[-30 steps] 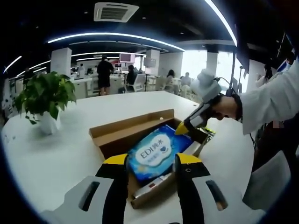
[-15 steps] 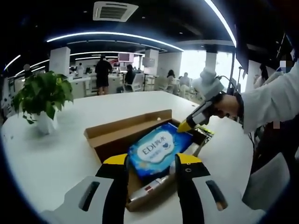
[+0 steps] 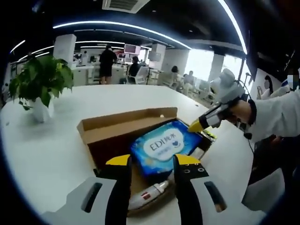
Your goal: Operate the shoe box by opening the lid, removing the specified soft item, and placing it in the target area until the item is outside and the box remains undamaged.
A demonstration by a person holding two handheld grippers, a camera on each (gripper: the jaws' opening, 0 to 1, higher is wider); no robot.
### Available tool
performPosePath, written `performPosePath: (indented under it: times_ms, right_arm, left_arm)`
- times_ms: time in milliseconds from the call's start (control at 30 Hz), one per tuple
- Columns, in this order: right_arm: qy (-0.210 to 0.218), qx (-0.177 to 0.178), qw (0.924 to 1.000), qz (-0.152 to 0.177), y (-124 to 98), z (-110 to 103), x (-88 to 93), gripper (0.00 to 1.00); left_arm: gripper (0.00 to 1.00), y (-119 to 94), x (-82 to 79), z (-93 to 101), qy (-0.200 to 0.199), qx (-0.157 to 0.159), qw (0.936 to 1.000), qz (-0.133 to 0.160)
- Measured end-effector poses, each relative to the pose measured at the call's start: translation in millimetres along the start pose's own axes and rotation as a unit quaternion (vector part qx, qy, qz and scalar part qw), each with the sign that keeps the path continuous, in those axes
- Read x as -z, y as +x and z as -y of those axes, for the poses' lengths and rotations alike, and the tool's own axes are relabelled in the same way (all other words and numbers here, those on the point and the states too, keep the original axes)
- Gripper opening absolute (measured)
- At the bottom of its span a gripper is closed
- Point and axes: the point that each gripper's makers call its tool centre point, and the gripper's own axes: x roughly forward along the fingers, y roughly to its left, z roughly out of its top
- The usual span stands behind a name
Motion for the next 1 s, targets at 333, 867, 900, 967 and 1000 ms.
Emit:
performPosePath:
  times_ms: [333,867,900,967,1000]
  right_arm:
    - [-0.001,-0.001,1.0000,0.002,3,2,2.8,0.00]
    - [-0.010,-0.001,0.9999,0.001,4,2,5.6,0.00]
    - [-0.012,-0.001,0.9999,0.001,4,2,5.5,0.00]
    - [-0.014,-0.001,0.9999,0.001,4,2,5.5,0.00]
    - [-0.015,-0.001,0.9999,0.001,4,2,5.5,0.00]
  left_arm:
    - [0.24,34,12.2,-14.1,-0.044,-0.015,0.9971,-0.060]
    - [0.15,66,36.5,-22.2,-0.083,-0.021,0.9872,-0.135]
    - [0.15,67,37.5,-22.6,-0.085,-0.020,0.9867,-0.137]
    - [0.14,69,38.8,-23.6,-0.089,-0.020,0.9861,-0.139]
    - [0.14,69,39.0,-23.4,-0.089,-0.020,0.9861,-0.139]
